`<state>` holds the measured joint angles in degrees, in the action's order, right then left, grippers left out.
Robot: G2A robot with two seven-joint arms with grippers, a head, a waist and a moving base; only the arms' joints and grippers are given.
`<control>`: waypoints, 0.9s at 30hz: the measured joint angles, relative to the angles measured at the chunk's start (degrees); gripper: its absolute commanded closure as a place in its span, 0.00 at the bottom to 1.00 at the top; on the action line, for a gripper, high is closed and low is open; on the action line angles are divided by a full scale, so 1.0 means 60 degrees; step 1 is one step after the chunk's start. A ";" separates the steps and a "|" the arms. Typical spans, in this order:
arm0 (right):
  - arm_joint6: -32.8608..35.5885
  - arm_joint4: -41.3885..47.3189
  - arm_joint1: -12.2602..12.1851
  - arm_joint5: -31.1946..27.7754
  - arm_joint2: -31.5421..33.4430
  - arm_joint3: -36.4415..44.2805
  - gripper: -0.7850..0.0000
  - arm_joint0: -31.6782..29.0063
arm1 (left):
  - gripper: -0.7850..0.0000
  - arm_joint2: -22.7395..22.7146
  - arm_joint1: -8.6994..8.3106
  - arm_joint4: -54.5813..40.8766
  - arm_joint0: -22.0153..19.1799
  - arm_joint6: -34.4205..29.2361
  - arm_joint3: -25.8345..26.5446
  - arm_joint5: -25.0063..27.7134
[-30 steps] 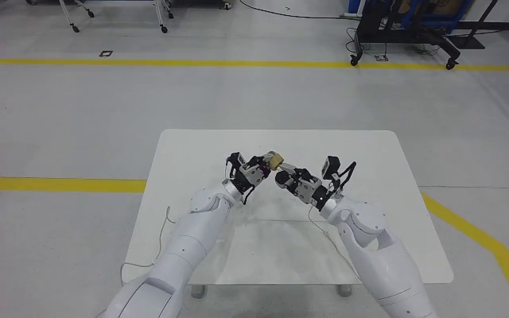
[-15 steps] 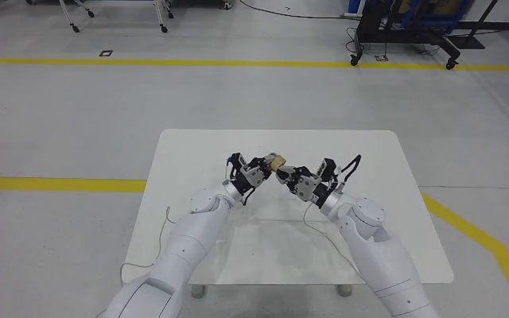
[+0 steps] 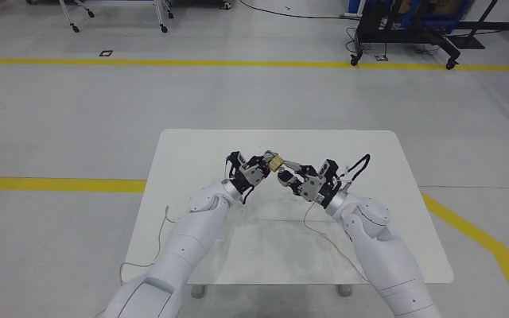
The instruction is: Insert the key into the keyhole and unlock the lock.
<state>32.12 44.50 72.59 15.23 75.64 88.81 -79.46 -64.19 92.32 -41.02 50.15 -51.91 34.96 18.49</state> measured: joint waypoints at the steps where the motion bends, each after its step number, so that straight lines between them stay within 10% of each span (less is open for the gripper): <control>1: -0.0006 -0.0023 -0.0006 -0.0037 0.0017 0.0051 0.58 -0.0038 | 1.00 -0.0005 0.0001 -0.0011 -0.0014 0.0002 -0.0014 -0.0009; 8: -0.0050 -0.1124 -0.0128 -0.0924 0.0308 0.0667 0.45 -0.0456 | 1.00 -0.0002 0.0018 0.0023 -0.0095 0.0087 -0.0141 0.0036; 11: -0.0316 -0.2017 -0.0220 -0.1623 0.0683 0.1151 0.00 -0.0789 | 1.00 0.0089 0.0020 0.0367 -0.0115 0.0338 -0.0195 0.0246; 21: -0.1923 -0.4480 -0.0414 -0.3145 0.1971 0.3372 0.00 -0.2577 | 1.00 0.1500 0.0098 0.4271 -0.0578 0.2991 -0.0342 -0.0704; 27: -0.1931 -0.4472 -0.0414 -0.3156 0.1994 0.3391 0.00 -0.2599 | 1.00 0.2417 0.0257 0.6519 -0.0778 0.4833 -0.0043 -0.3153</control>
<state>20.53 17.67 70.10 -3.71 87.61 109.15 -95.06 -49.69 93.87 -1.91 45.48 -22.92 34.70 -0.43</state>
